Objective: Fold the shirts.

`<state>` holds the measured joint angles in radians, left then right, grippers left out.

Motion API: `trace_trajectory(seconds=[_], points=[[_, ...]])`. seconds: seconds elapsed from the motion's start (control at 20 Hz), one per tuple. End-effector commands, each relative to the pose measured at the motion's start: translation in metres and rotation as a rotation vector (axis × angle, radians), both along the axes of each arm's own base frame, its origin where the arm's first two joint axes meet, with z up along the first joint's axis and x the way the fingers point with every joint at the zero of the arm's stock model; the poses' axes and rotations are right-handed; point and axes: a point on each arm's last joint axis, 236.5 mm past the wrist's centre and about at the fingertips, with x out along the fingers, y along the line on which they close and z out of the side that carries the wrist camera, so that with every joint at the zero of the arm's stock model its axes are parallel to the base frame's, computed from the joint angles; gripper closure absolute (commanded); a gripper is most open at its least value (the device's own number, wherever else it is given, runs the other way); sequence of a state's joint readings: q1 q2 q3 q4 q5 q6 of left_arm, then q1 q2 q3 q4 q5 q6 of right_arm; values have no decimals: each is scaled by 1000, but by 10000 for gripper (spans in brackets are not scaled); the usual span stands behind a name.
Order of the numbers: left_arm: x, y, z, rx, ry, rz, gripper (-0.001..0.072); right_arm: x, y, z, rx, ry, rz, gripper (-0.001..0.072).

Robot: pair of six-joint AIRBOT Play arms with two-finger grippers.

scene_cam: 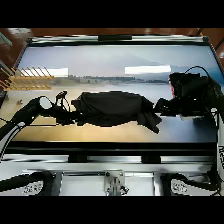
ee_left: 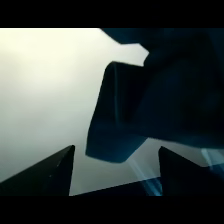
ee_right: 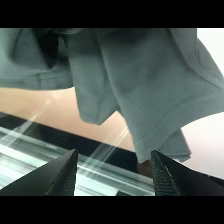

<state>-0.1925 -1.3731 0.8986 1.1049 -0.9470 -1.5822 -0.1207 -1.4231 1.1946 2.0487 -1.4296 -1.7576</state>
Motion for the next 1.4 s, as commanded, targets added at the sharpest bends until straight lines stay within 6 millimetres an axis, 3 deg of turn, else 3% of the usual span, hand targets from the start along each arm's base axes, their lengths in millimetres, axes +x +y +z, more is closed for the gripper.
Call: trace_trajectory(seconds=[0.0, 0.15, 0.2, 0.25, 0.35, 0.4, 0.7, 0.9, 0.95, 1.0, 1.1, 1.15, 1.25, 1.3, 1.35], points=[[8, -17, -11, -44, -21, 44, 96, 0, 1, -3, 0, -2, -7, 145], [6, -27, -16, -41, -24, 25, 128, 2, 1, -4, -1, -3, -16, 141], [7, -28, -16, -42, -28, 23, 278, 1, 1, -5, 0, 4, -20, 84], [7, -30, -16, -47, -28, 26, 458, 1, 1, -8, 0, 12, -21, 83], [7, -31, -14, -50, -28, 25, 628, -4, -1, -19, -8, 48, -20, 84], [8, -31, -12, -52, -31, 20, 670, -8, -3, -26, -19, 75, -19, 84], [21, -38, 12, -65, -92, -42, 671, -29, 4, -66, -51, 191, 48, 84], [40, -43, 38, -79, -173, -62, 671, -26, 2, -97, -213, 180, 107, 98], [45, -44, 47, -83, -197, -72, 671, -25, -2, -101, -250, 179, 113, 292], [51, -46, 57, -88, -222, -80, 671, -24, -10, -102, -294, 174, 108, 590], [65, -52, 89, -96, -308, -135, 671, -16, -20, -88, -333, 136, 101, 637], [75, -55, 116, -100, -379, -174, 671, -6, -24, -71, -351, 76, 122, 637], [101, -57, 198, -110, -581, -225, 671, 26, -34, -16, -400, -110, 155, 637], [112, -55, 250, -113, -709, -231, 671, 43, -40, 21, -437, -227, 157, 637], [119, -51, 315, -115, -857, -230, 671, 60, -46, 65, -476, -361, 160, 637]])
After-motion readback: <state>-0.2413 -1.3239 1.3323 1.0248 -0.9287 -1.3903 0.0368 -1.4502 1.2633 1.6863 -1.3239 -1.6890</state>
